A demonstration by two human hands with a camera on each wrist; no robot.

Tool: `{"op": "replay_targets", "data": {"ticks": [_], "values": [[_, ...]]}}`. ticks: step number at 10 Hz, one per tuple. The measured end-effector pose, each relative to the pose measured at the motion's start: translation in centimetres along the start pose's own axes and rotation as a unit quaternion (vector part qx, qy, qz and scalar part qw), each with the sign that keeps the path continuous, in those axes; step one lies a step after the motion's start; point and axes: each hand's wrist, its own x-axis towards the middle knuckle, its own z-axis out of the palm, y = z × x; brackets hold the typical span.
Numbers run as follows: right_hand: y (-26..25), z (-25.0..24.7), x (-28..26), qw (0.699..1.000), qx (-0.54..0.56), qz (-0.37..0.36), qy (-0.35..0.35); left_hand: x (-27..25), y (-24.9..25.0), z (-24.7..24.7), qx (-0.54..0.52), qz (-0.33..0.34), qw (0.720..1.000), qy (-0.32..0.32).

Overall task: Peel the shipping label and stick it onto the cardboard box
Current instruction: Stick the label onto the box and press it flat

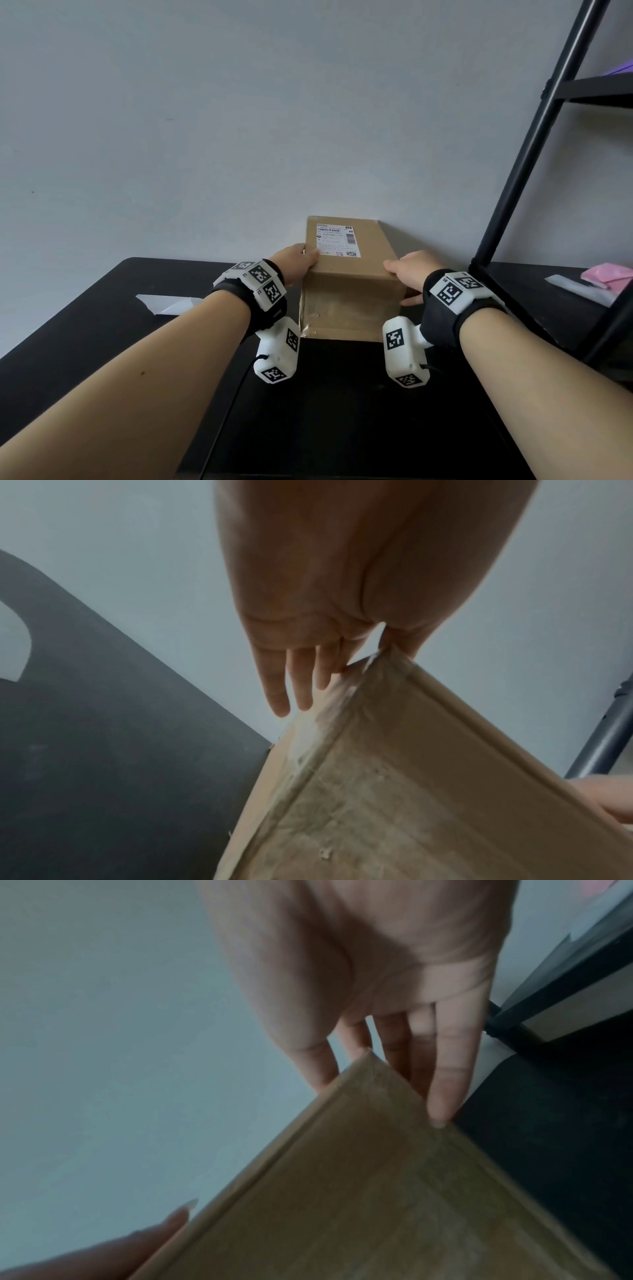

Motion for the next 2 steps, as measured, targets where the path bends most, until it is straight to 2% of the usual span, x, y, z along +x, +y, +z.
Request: {"op": "replay_targets", "data": {"ticks": [1, 2], "values": [[-0.4, 0.0, -0.4, 0.996, -0.091, -0.022, 0.008, 0.0, -0.3, -1.8, 0.081, -0.008, 0.996, 0.032], [-1.5, -0.2, -1.5, 0.981, -0.165, -0.073, 0.073, -0.3, 0.0, -4.6, 0.12, -0.011, 0.987, 0.106]]}}
